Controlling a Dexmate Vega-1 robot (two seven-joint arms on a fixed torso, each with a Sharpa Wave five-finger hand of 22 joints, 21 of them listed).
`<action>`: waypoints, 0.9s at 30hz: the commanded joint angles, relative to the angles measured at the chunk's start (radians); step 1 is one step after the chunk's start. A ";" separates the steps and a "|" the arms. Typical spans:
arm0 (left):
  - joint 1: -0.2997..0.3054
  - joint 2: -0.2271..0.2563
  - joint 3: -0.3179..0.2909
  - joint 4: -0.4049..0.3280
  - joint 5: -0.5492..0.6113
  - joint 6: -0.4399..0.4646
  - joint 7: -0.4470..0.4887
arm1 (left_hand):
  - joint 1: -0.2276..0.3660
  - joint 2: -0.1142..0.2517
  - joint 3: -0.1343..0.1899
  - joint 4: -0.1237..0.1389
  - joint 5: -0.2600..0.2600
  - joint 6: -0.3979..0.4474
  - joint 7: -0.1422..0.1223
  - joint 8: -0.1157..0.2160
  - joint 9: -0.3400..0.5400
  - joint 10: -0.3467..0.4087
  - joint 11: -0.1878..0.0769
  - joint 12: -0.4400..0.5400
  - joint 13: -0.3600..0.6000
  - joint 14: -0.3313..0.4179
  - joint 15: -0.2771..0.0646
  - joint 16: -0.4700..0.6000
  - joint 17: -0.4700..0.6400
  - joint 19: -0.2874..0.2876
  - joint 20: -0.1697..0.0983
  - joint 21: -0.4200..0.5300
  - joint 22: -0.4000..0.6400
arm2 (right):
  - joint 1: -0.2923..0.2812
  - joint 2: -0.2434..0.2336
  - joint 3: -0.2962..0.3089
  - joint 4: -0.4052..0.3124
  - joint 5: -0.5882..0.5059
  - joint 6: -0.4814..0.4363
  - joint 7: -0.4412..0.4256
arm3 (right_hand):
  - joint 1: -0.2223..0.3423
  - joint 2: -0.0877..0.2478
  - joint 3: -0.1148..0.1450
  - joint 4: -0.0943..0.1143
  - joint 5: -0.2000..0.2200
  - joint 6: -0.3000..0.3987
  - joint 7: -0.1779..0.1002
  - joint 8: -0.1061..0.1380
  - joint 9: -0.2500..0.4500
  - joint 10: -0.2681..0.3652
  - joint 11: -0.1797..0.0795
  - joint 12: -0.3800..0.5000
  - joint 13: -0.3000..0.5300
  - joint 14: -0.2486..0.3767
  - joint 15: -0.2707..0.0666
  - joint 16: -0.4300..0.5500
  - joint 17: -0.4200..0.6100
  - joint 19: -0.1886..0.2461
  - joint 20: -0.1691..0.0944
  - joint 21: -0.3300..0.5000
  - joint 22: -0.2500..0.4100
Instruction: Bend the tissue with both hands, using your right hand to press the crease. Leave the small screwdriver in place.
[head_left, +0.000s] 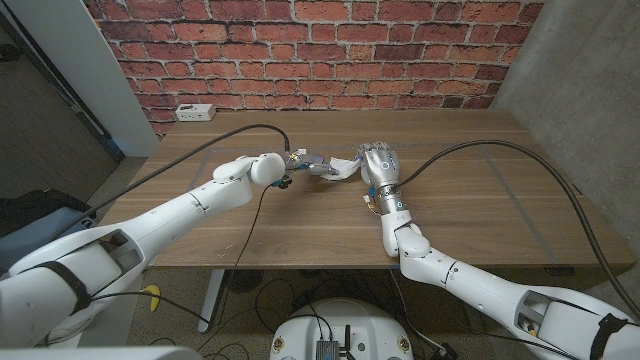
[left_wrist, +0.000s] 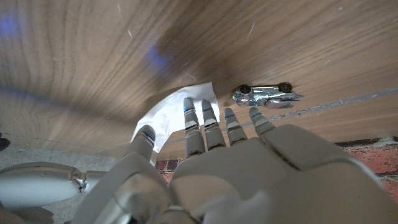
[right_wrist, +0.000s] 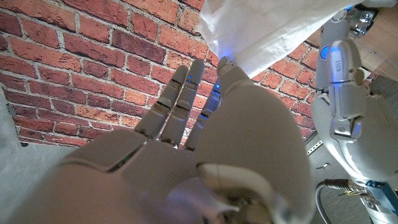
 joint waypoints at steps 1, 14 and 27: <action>0.016 0.018 -0.011 -0.055 0.021 0.029 0.004 | -0.015 -0.010 0.000 0.006 0.007 0.008 0.015 0.009 0.002 0.033 -0.057 0.018 0.002 0.016 -0.033 0.007 -0.001 0.013 0.006 0.007 0.002 | 0.054 0.038 -0.022 0.090 0.032 0.088 -0.077 | 0.013 0.000 -0.001 0.001 -0.002 0.010 -0.002 -0.001 0.004 0.009 -0.003 0.011 0.003 0.011 -0.157 0.003 0.004 0.006 0.001 0.007 0.006; -0.011 0.000 0.005 -0.005 -0.007 0.042 -0.064 | -0.040 -0.030 -0.014 0.015 0.009 -0.041 0.012 -0.003 0.001 0.007 -0.095 0.005 0.002 -0.011 -0.056 -0.002 0.001 0.004 0.007 0.005 0.003 | 0.121 0.107 -0.043 0.214 0.092 0.204 -0.150 | 0.014 0.002 -0.008 0.008 -0.003 0.010 -0.004 -0.006 0.004 0.013 0.000 0.014 0.009 0.032 -0.155 0.007 0.018 0.016 0.009 0.022 0.009; -0.032 -0.010 0.023 0.027 -0.016 0.039 -0.083 | -0.046 -0.033 -0.017 0.019 0.013 -0.083 -0.002 -0.009 0.000 -0.011 -0.114 0.000 0.001 -0.028 -0.062 -0.006 0.001 0.002 0.005 0.004 0.003 | 0.144 0.150 -0.044 0.268 0.192 0.335 -0.126 | 0.023 0.002 -0.014 0.009 -0.002 0.008 -0.004 -0.014 0.006 0.011 0.014 0.013 0.014 0.051 -0.156 0.006 0.033 0.030 0.010 0.044 0.014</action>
